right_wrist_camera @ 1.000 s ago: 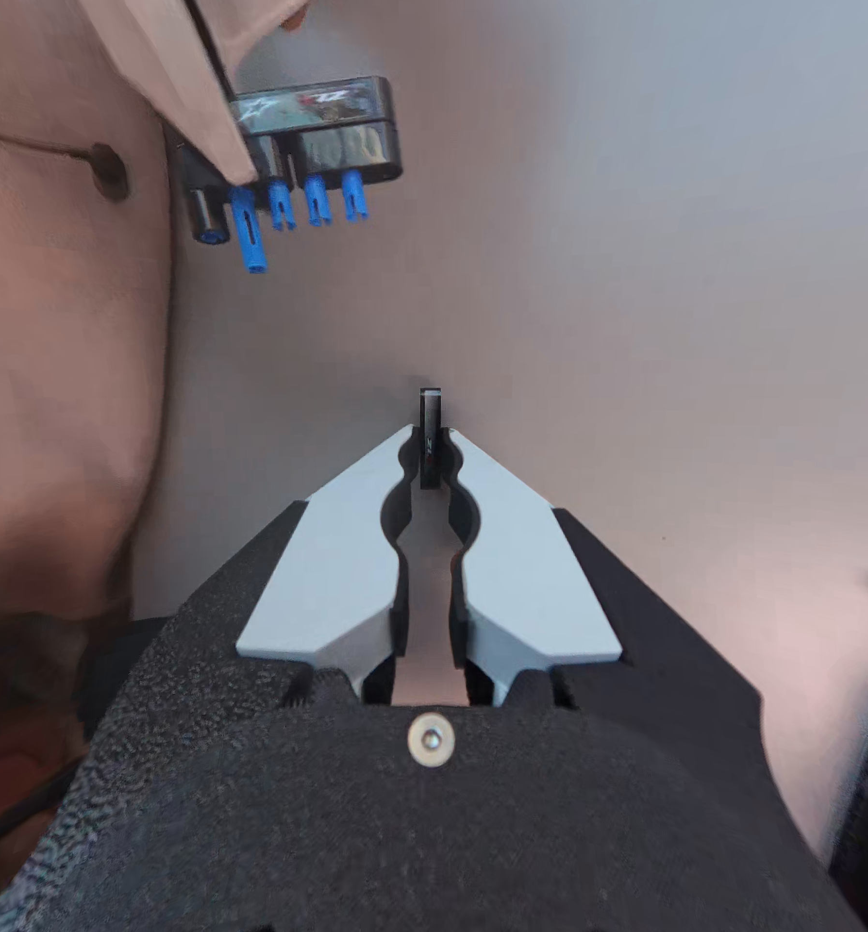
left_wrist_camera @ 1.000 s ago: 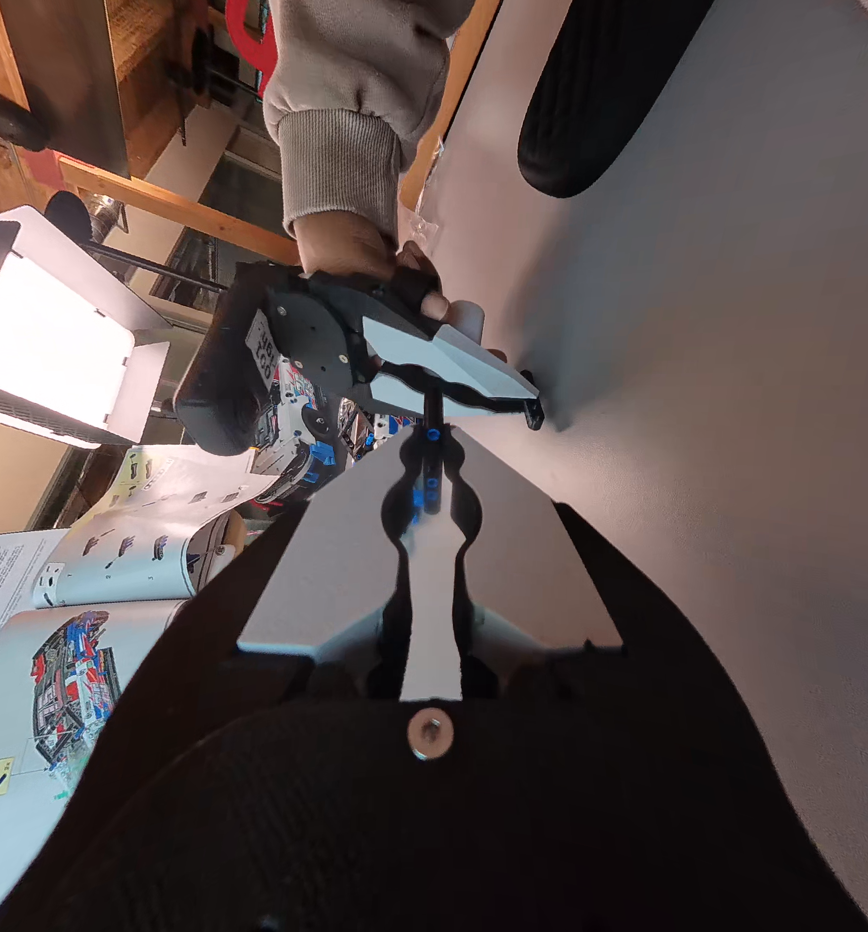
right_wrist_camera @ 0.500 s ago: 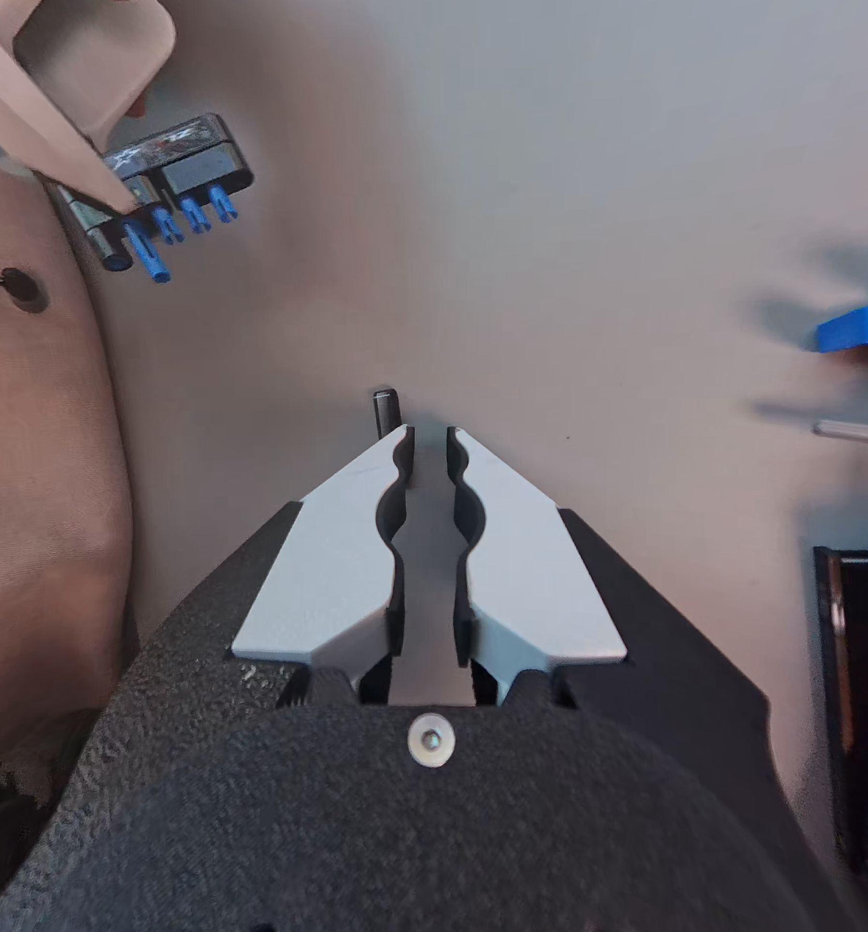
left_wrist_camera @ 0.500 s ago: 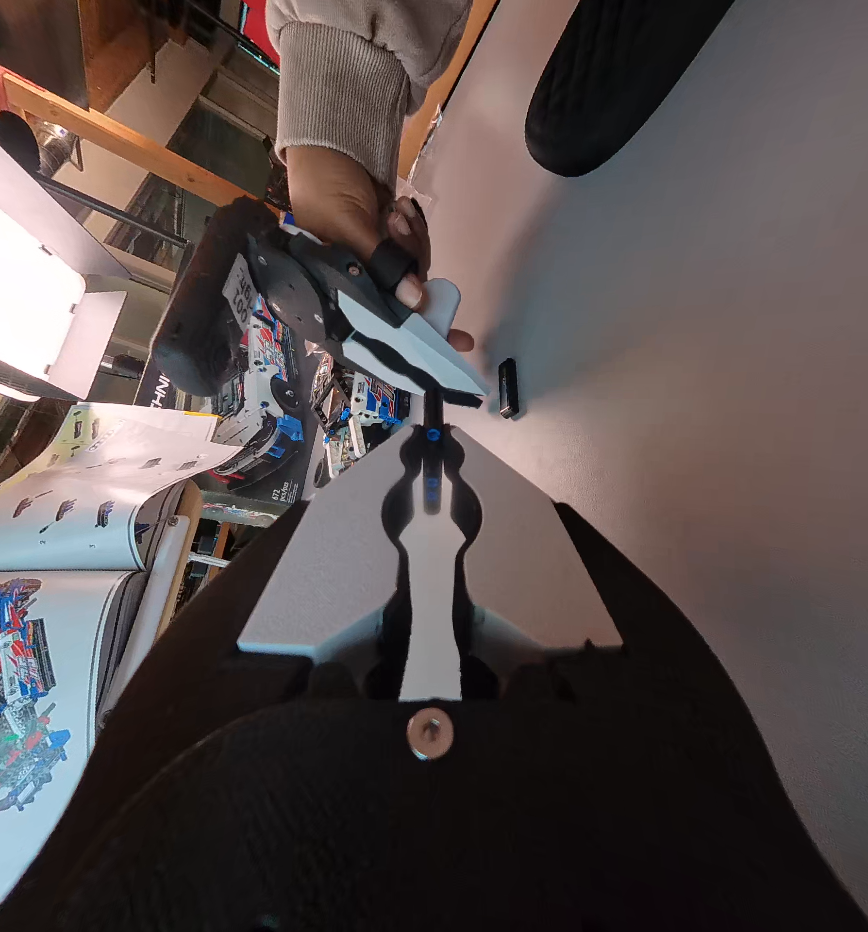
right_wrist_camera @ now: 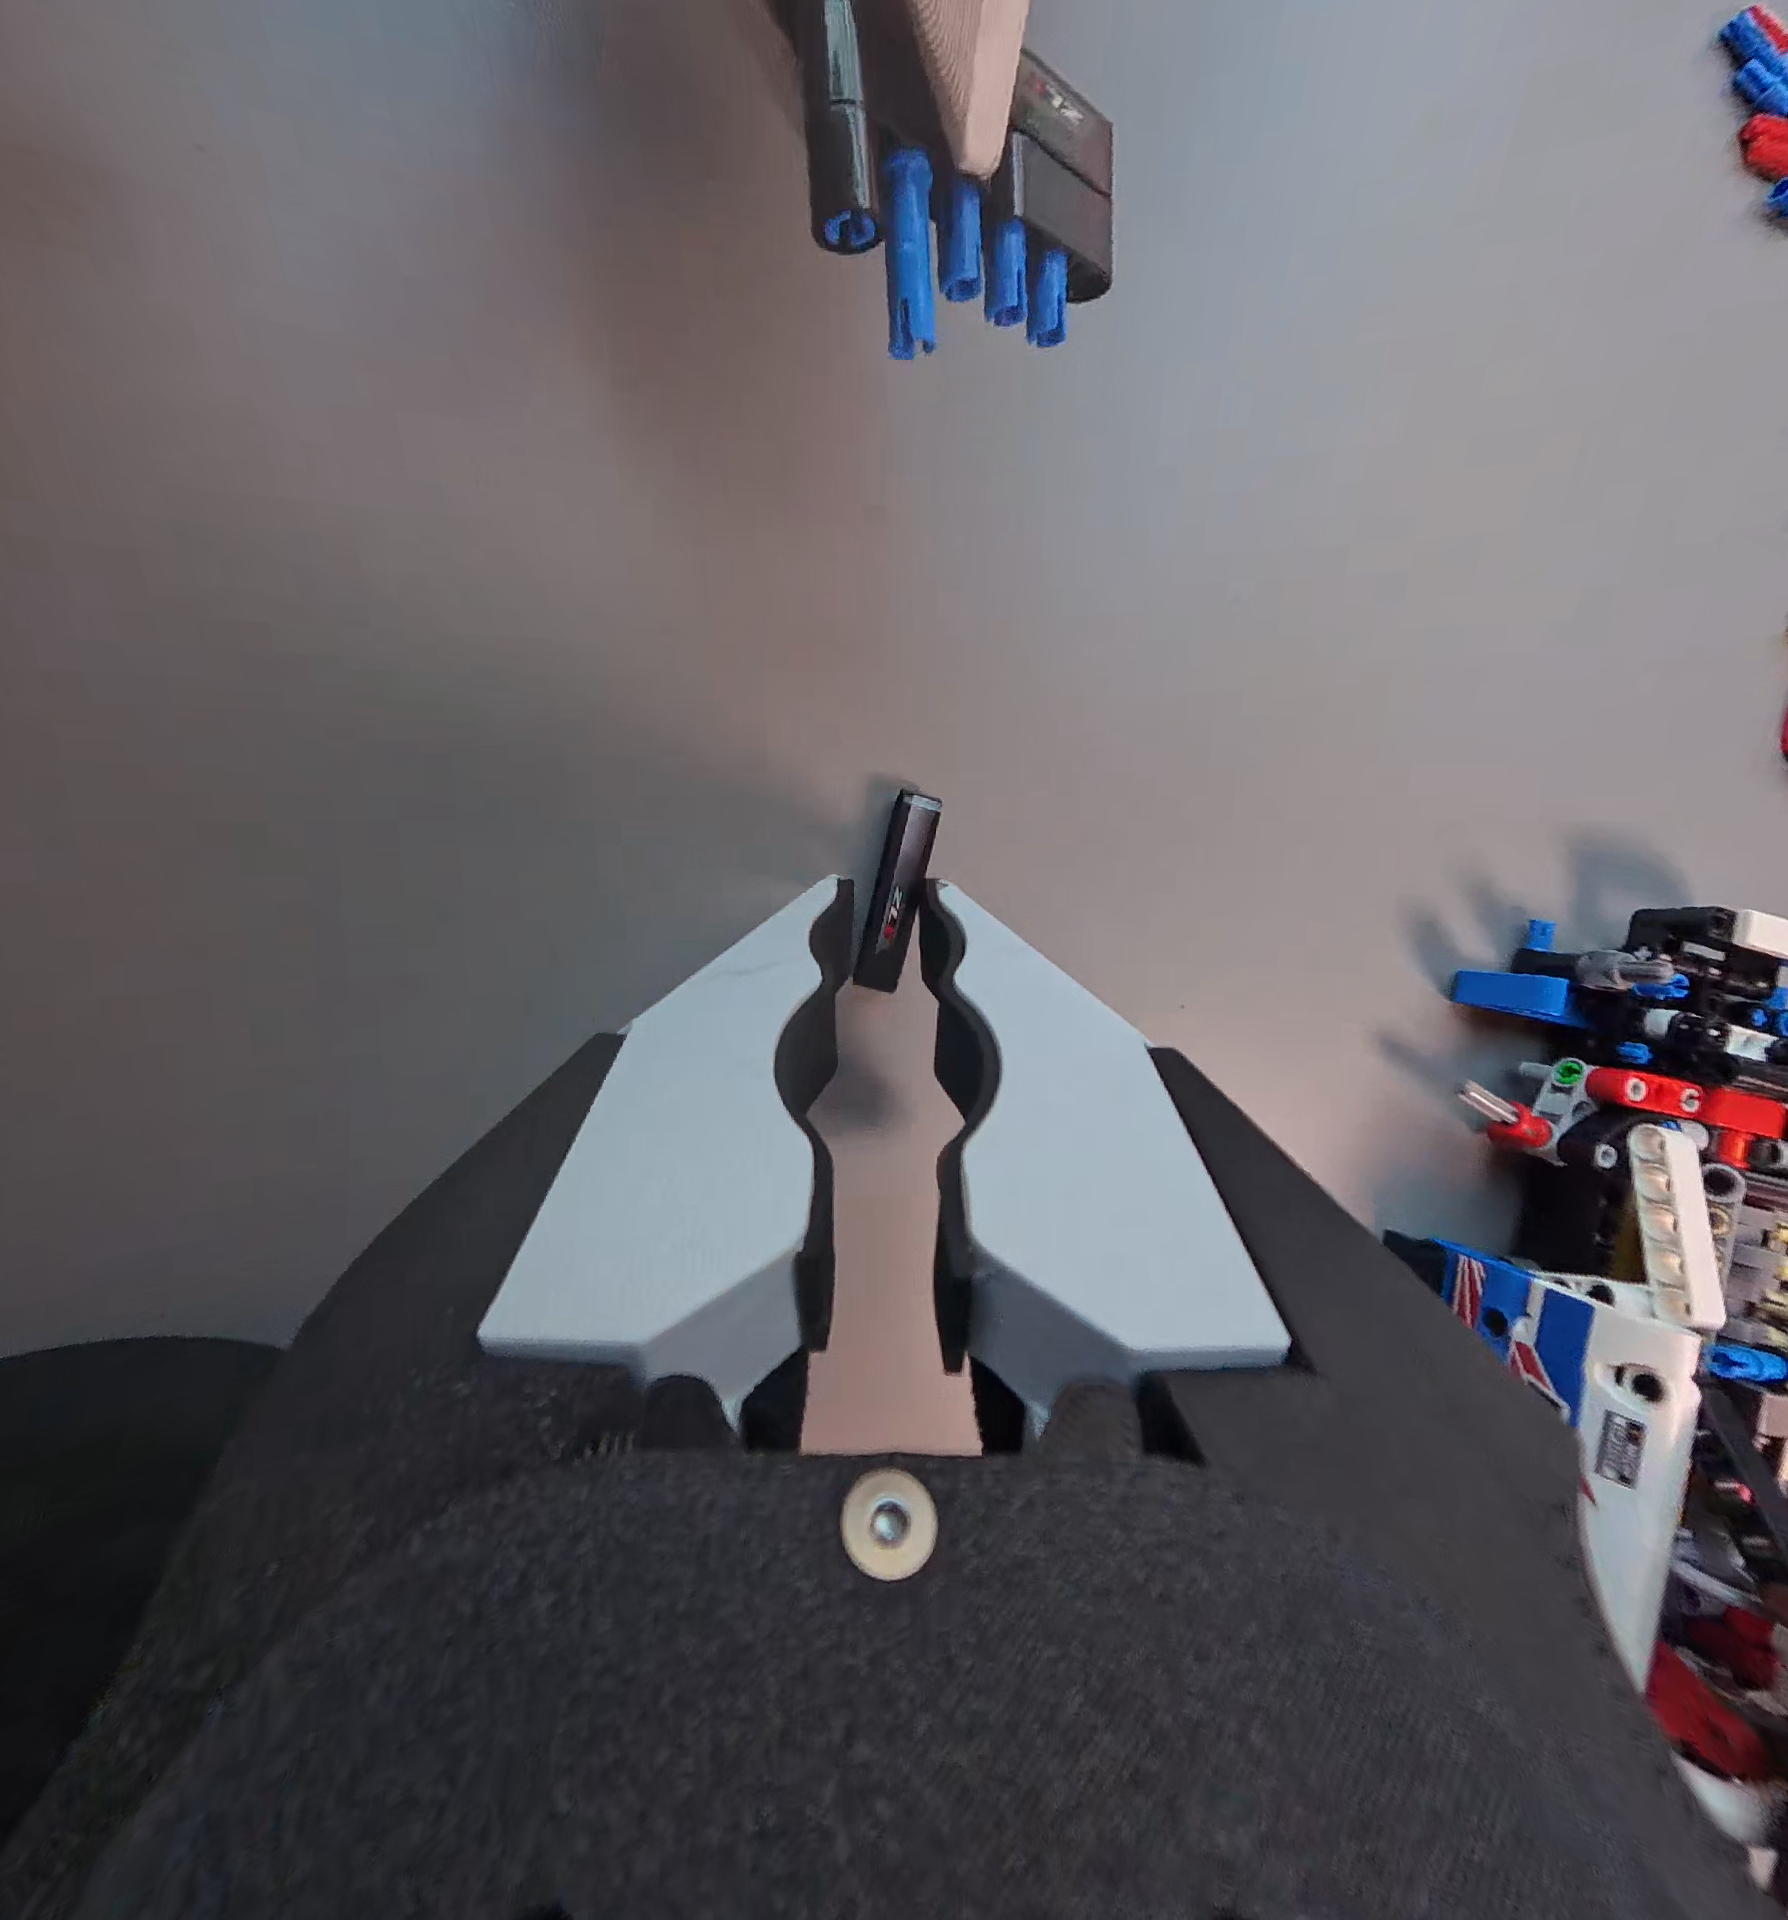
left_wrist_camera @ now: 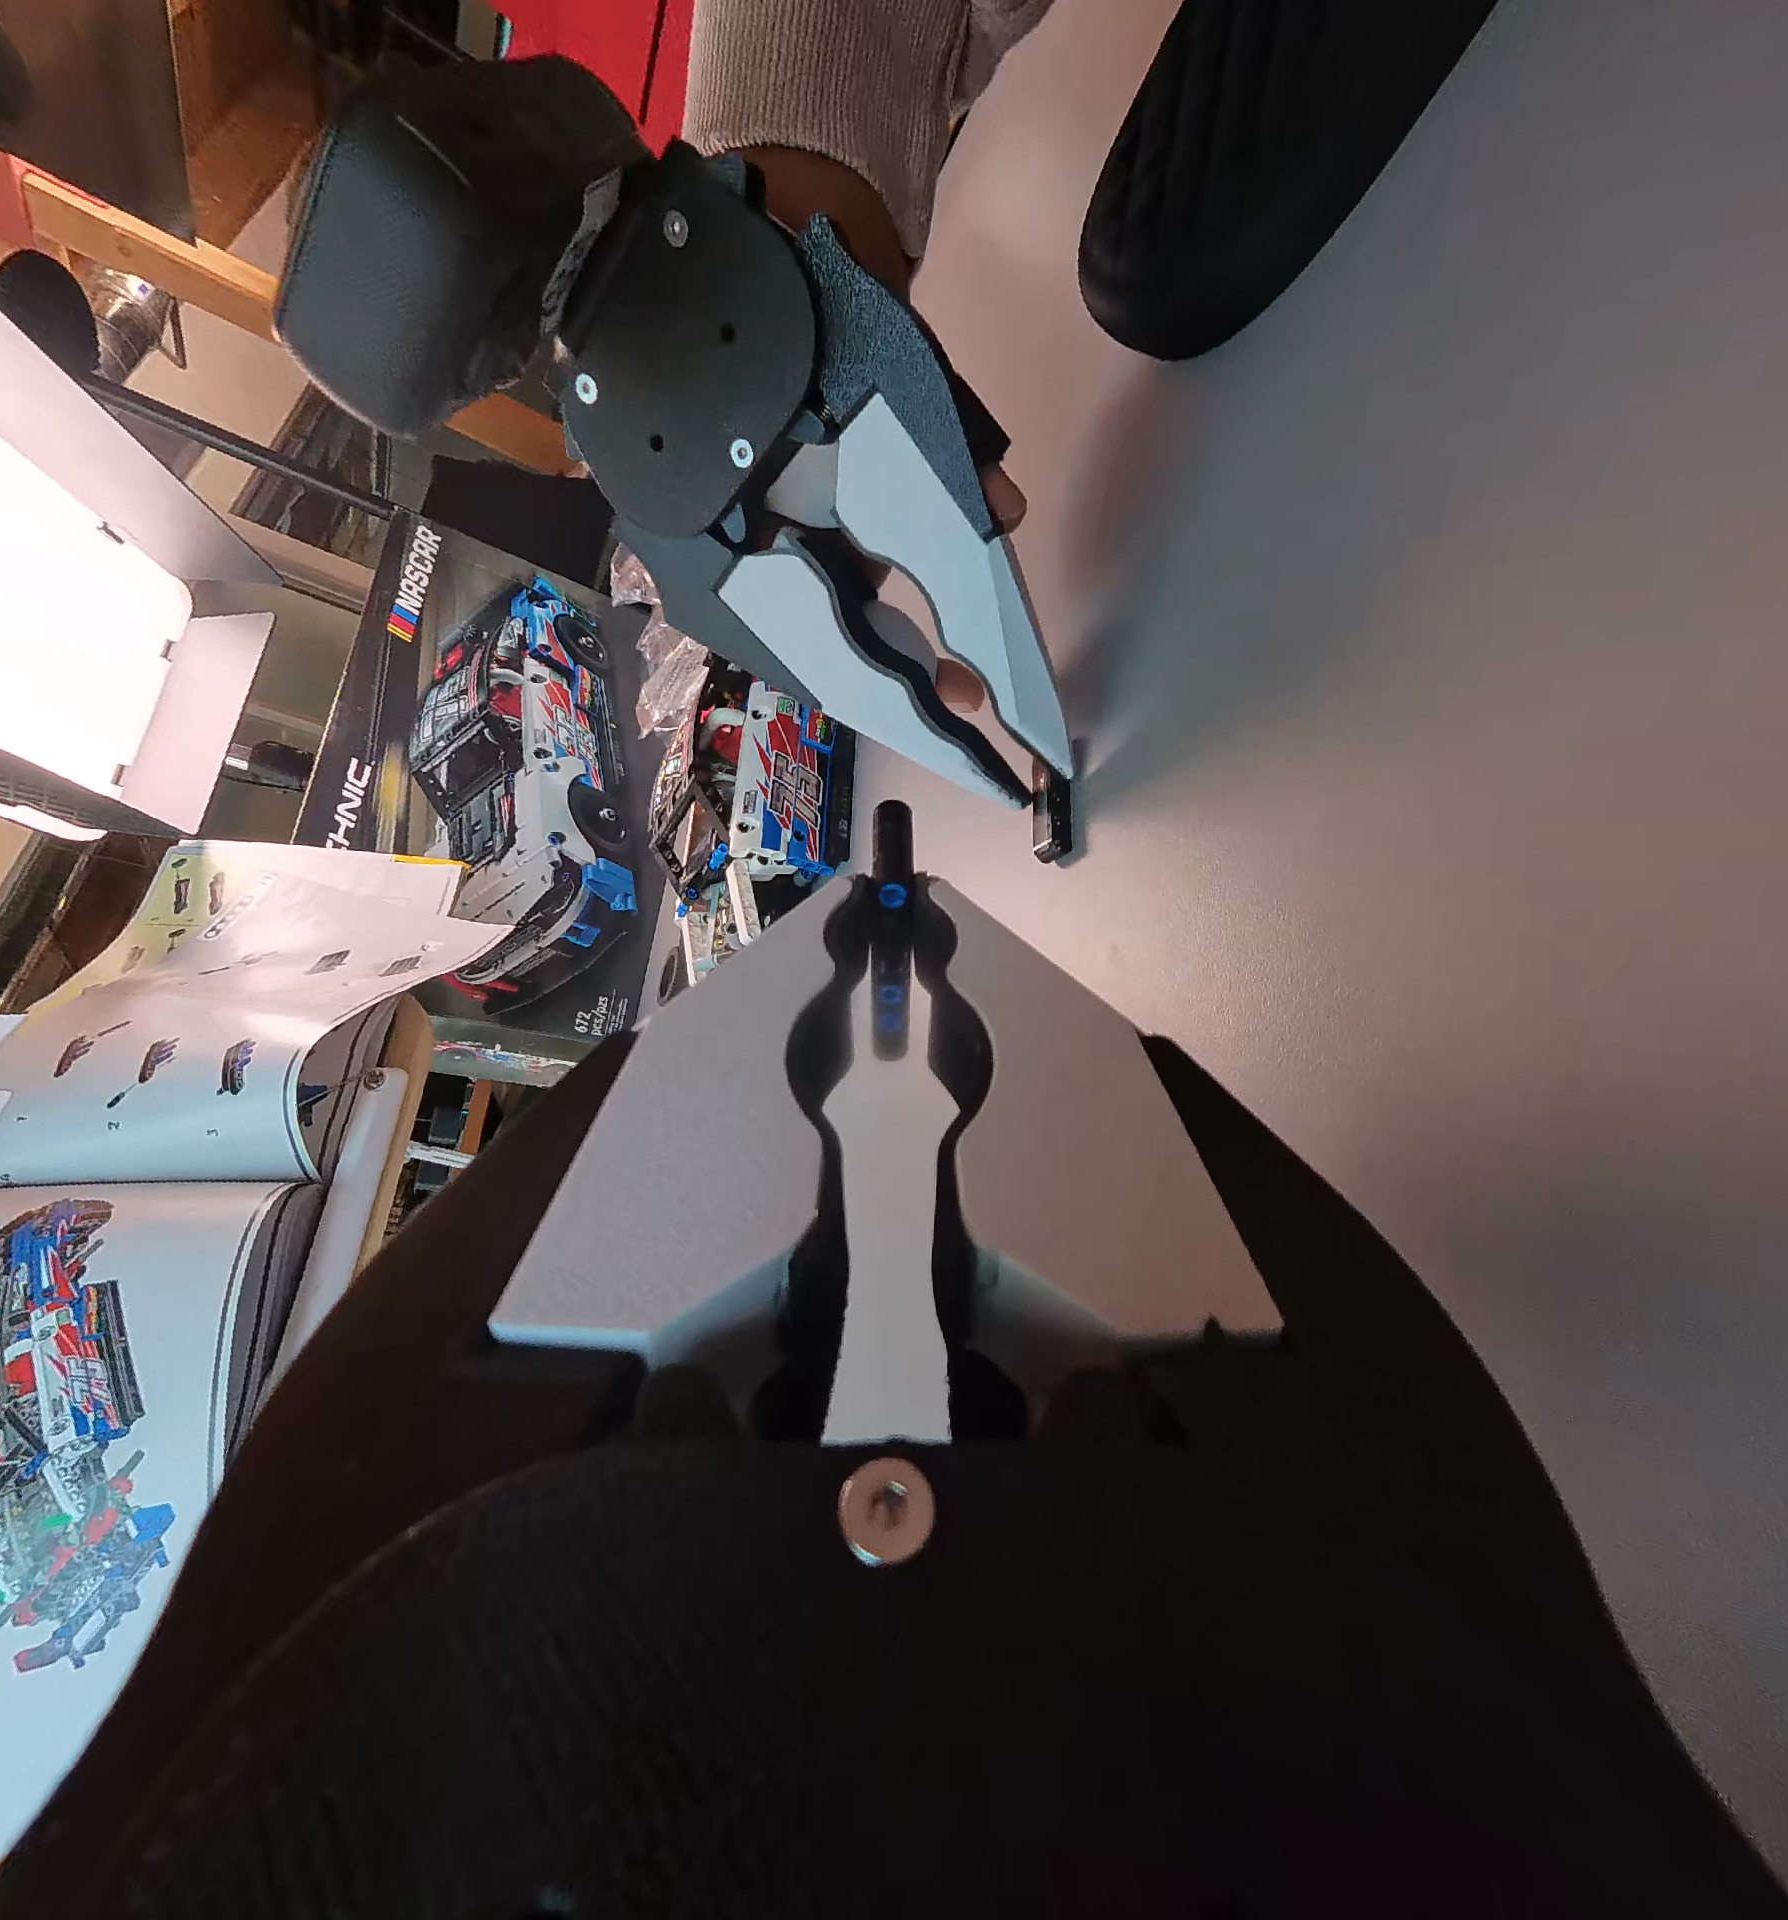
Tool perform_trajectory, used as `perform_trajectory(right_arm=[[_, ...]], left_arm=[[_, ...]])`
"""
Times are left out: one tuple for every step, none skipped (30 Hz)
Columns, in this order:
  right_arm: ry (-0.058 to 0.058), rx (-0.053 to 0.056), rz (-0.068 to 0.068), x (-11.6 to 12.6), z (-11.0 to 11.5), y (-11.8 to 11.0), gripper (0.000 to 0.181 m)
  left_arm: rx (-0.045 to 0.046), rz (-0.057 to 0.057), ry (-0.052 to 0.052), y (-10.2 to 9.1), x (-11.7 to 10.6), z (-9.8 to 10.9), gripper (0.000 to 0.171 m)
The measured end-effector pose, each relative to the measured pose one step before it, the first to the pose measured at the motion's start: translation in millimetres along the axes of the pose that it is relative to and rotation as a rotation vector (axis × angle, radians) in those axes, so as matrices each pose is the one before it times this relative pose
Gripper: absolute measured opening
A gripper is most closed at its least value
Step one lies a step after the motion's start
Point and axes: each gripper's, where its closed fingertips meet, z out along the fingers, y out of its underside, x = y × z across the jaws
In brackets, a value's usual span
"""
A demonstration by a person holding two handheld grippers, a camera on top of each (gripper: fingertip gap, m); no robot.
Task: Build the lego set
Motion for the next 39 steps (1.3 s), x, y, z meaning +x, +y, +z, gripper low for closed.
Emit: perform_trajectory(right_arm=[[0.0037, 0.0084, 0.0126, 1.28, 0.41, 0.09, 0.005], [-0.0115, 0.0071, 0.0185, 0.07, 0.11, -0.24, 0.005], [-0.0198, 0.0028, 0.0362, 0.59, -0.07, -0.03, 0.005], [-0.0227, 0.0012, 0.0527, 1.48, 0.00, 0.20, 0.005], [-0.0383, 0.0055, 0.0648, 0.43, 0.09, 0.10, 0.005], [-0.0561, 0.0054, 0.0802, -0.43, -0.26, 0.07, 0.005], [-0.0486, 0.0042, 0.0900, 2.35, -0.30, 0.11, 0.004], [-0.0477, 0.0082, 0.0922, 3.18, -0.28, -0.23, 0.004], [-0.0748, -0.0037, 0.1017, -0.43, -0.47, 1.27, 0.004], [-0.0739, -0.0127, 0.1164, 0.46, -0.94, 1.46, 0.005], [-0.0398, 0.0018, 0.0918, 4.20, -1.44, -1.07, 0.004], [-0.0294, 0.0023, 0.0533, 3.45, -1.39, -0.86, 0.004], [-0.0284, -0.0124, 0.0457, 2.07, -0.96, 1.52, 0.002], [-0.0236, -0.0090, 0.0441, 2.15, -0.82, 0.66, 0.004], [-0.0190, 0.0028, 0.0375, 1.47, -0.99, -0.73, 0.004], [-0.0084, 0.0039, 0.0162, 1.11, -0.81, -0.72, 0.004], [0.0029, 0.0020, -0.0145, 0.01, -0.60, -0.16, 0.005], [0.0116, -0.0007, -0.0322, -0.88, -0.66, 0.37, 0.008], [0.0245, -0.0023, -0.0378, -0.76, -0.74, 0.44, 0.011], [0.0449, 0.0044, -0.0487, 0.40, -1.20, -0.83, 0.013], [0.0633, 0.0064, -0.0657, 1.18, -1.29, -1.28, 0.016], [0.0607, 0.0005, -0.0778, -0.72, -1.10, -0.30, 0.018], [0.0568, -0.0046, -0.0647, -1.73, -0.91, 0.01, 0.020], [0.0577, -0.0081, -0.0472, -1.05, -0.35, 0.04, 0.022], [0.0481, -0.0064, -0.0341, -1.63, 0.25, -0.33, 0.025], [0.0346, -0.0044, -0.0161, -2.42, 1.12, -0.92, 0.026], [0.0298, -0.0063, -0.0055, -1.51, 1.73, -0.82, 0.027], [0.0326, -0.0062, -0.0021, 0.53, 2.20, -0.72, 0.028], [0.0304, -0.0141, 0.0010, 2.32, 2.45, 0.65, 0.029], [0.0192, -0.0271, 0.0026, 2.45, 2.52, 2.69, 0.029], [0.0105, -0.0152, 0.0031, 2.21, 1.46, 1.08, 0.026], [-0.0030, -0.0147, 0.0064, 0.89, 0.17, 0.64, 0.025], [-0.0064, -0.0136, 0.0062, 0.50, -0.07, 0.12, 0.023], [-0.0018, -0.0142, -0.0069, 0.56, -0.02, 0.37, 0.021], [0.0094, -0.0149, -0.0201, 1.61, 0.25, 0.58, 0.018], [0.0145, -0.0135, -0.0285, 2.00, 0.32, 0.37, 0.014], [0.0085, -0.0093, -0.0271, 0.70, 0.22, -0.14, 0.012], [-0.0051, -0.0055, -0.0103, -1.08, 0.31, -0.56, 0.011], [-0.0033, 0.0058, -0.0003, -0.72, 0.61, -1.67, 0.010]], left_arm=[[-0.00235, 0.0012, 0.0007, 0.18, 0.25, 0.09, 0.006], [-0.00167, 0.0010, 0.0001, 0.15, 0.18, 0.01, 0.006], [-0.00024, 0.0004, -0.0003, 0.05, 0.06, -0.08, 0.006], [-0.00088, -0.0016, 0.0007, 0.13, 0.05, 0.09, 0.006], [-0.00038, -0.0023, 0.0009, 0.20, 0.10, -0.04, 0.006], [-0.00032, -0.0028, 0.0011, 0.22, 0.13, 0.06, 0.006], [-0.00027, -0.0034, 0.0024, 0.38, 0.27, -0.01, 0.006], [-0.00007, -0.0037, 0.0020, 0.31, 0.16, -0.03, 0.006], [0.00060, -0.0041, 0.0023, 0.30, 0.19, -0.02, 0.006], [-0.00066, -0.0059, 0.0029, 0.56, 0.20, 0.01, 0.006], [-0.00045, -0.0069, 0.0019, 0.76, 0.10, 0.06, 0.006], [0.00019, -0.0081, 0.0030, 0.66, 0.13, 0.01, 0.006], [-0.00058, -0.0103, 0.0038, 1.06, 0.19, 0.02, 0.006], [0.00032, -0.0102, 0.0010, 0.85, -0.25, -0.03, 0.006], [0.00138, -0.0084, 0.0006, 0.57, -0.33, -0.10, 0.006], [0.00123, -0.0073, -0.0004, 0.43, -0.54, -0.19, 0.006], [0.00130, -0.0055, -0.0012, 0.36, -0.63, -0.21, 0.006], [0.00126, -0.0035, -0.0018, 0.12, -0.57, -0.25, 0.006], [0.00203, -0.0018, -0.0030, -0.08, -0.62, -0.39, 0.006], [0.00320, -0.0009, -0.0039, -0.54, -0.84, -0.38, 0.006], [0.00380, 0.0008, -0.0050, -0.78, -0.88, -0.41, 0.006], [0.00288, 0.0023, -0.0041, -0.83, -0.70, -0.24, 0.006], [0.00321, 0.0038, -0.0034, -0.90, -0.41, -0.31, 0.006], [0.00285, 0.0061, -0.0026, -1.08, -0.13, -0.13, 0.006], [0.00028, 0.0063, -0.0008, -0.75, 0.33, 0.15, 0.006], [0.00018, 0.0075, -0.0026, -0.72, 0.12, 0.07, 0.006], [-0.00061, 0.0067, 0.0015, -0.53, 0.82, 0.37, 0.006], [-0.00173, 0.0036, 0.0043, -0.22, 1.21, 0.37, 0.006], [-0.00036, 0.0044, 0.0017, -0.29, 0.78, 0.21, 0.006], [-0.00194, 0.0039, 0.0012, -0.05, 0.42, -0.05, 0.006], [-0.00334, 0.0017, -0.0007, 0.18, 0.02, -0.06, 0.006], [-0.00181, -0.0001, -0.0017, 0.32, -0.23, -0.25, 0.006], [-0.00319, -0.0044, -0.0010, 0.53, -0.48, -0.20, 0.006], [-0.00251, -0.0081, -0.0025, 0.64, -0.87, -0.28, 0.006], [0.00122, -0.0153, -0.0026, 0.36, -1.24, -0.45, 0.006], [0.00599, -0.0231, -0.0014, -0.20, -1.61, -0.51, 0.006], [0.00692, -0.0244, -0.0022, -0.15, -1.85, -0.71, 0.006], [0.00634, -0.0166, -0.0056, -0.04, -2.20, -0.79, 0.006], [0.00500, -0.0079, -0.0060, -0.18, -2.05, -0.89, 0.006]])
